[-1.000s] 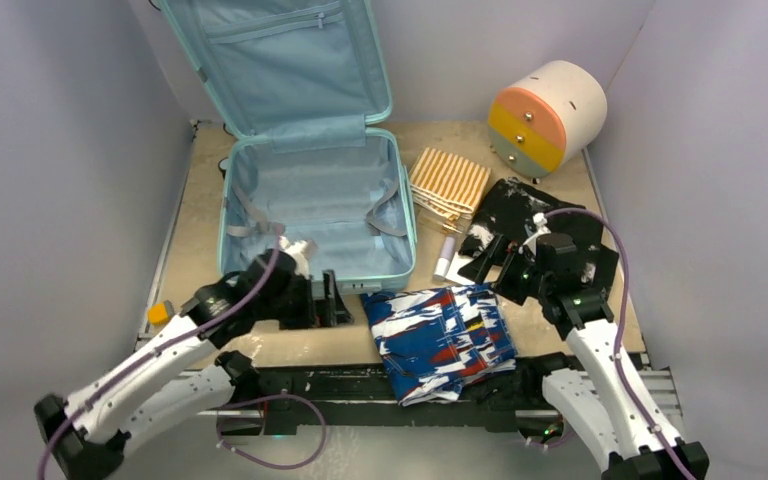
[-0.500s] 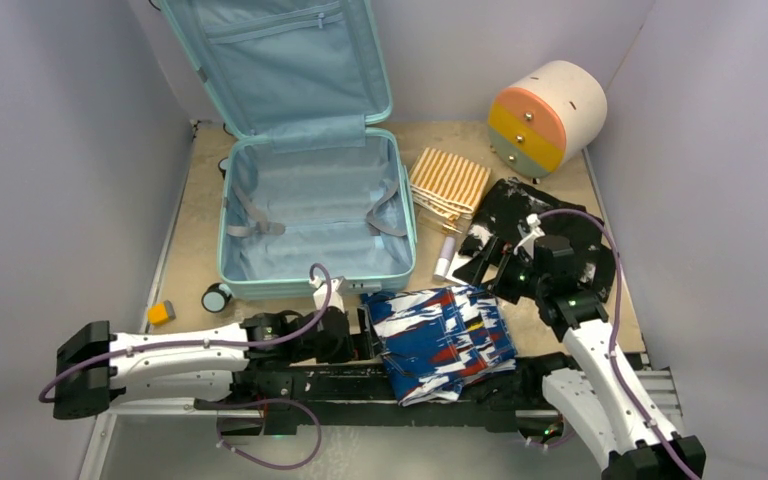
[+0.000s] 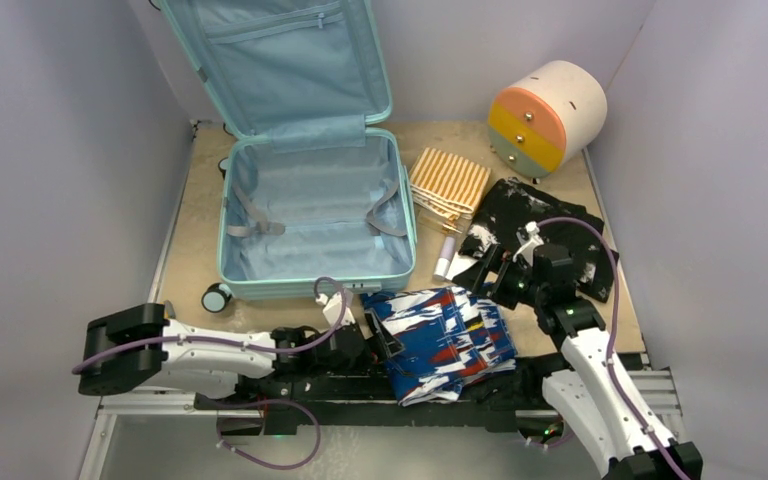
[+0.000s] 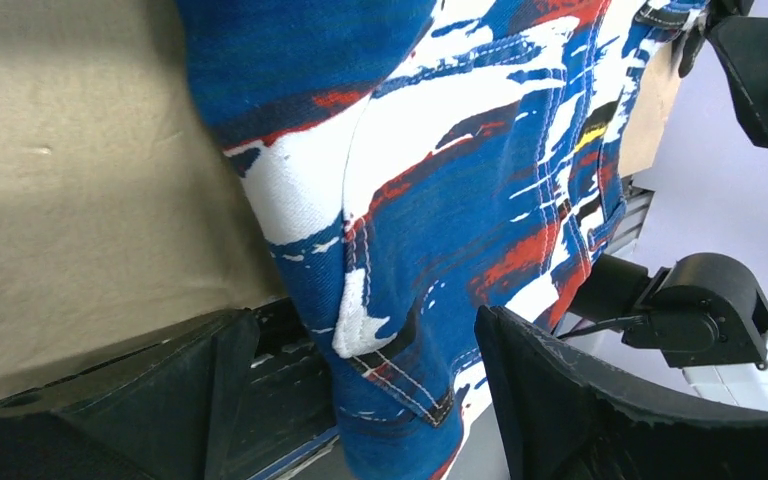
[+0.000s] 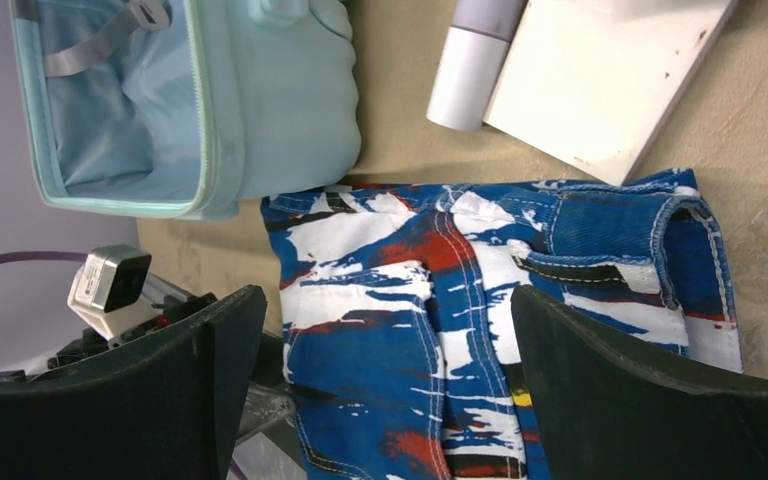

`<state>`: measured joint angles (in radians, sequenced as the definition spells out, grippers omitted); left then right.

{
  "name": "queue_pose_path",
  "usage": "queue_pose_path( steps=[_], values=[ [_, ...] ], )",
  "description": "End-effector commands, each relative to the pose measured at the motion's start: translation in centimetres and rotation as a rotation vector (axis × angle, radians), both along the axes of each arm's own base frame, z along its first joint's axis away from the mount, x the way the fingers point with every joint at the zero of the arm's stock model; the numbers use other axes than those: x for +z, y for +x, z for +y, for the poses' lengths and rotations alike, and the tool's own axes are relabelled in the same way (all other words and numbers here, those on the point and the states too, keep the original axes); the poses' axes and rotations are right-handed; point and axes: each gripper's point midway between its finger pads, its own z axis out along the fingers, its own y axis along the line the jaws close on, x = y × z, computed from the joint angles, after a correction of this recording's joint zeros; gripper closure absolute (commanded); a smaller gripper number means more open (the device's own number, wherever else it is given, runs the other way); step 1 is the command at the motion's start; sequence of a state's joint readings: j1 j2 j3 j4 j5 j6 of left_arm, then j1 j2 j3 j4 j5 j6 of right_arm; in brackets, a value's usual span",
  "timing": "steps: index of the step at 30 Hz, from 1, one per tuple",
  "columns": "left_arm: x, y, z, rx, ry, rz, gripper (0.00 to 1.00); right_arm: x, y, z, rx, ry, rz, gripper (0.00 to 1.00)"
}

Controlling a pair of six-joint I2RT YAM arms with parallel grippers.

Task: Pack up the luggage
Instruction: Pick up the clothes from the corner of the board.

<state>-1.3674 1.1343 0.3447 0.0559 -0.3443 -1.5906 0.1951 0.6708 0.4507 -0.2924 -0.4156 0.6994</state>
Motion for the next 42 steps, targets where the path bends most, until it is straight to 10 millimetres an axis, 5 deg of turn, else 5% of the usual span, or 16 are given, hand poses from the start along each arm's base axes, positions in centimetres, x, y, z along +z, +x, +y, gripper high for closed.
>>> queue_pose_path(
  steps=[1, 8, 20, 32, 38, 42],
  values=[
    [0.4, 0.1, -1.9, 0.08, -0.111, 0.051, 0.15, -0.5, -0.3, 0.4, 0.017, 0.021, 0.014, 0.06],
    [-2.2, 0.2, -1.1, 0.222, -0.114, 0.135, 0.22, -1.0, -0.8, 0.2, 0.011, 0.017, 0.023, 0.06],
    [-1.8, 0.8, -3.4, 0.229, -0.227, 0.115, 0.33, -1.3, -1.3, 0.2, 0.017, 0.022, 0.034, 0.06],
    [-2.7, 0.4, -2.9, 0.188, -0.248, 0.094, 0.64, -1.1, -1.7, 0.2, 0.019, 0.02, 0.039, 0.06],
    [-1.2, 0.4, -3.5, 0.12, -0.277, 0.014, 0.97, 0.2, -2.2, 0.5, 0.033, 0.043, 0.04, 0.06],
    [0.4, 0.3, -3.6, 0.08, -0.3, -0.027, 1.0, 2.1, -2.5, 0.2, 0.031, 0.036, 0.008, 0.04]
  ],
)
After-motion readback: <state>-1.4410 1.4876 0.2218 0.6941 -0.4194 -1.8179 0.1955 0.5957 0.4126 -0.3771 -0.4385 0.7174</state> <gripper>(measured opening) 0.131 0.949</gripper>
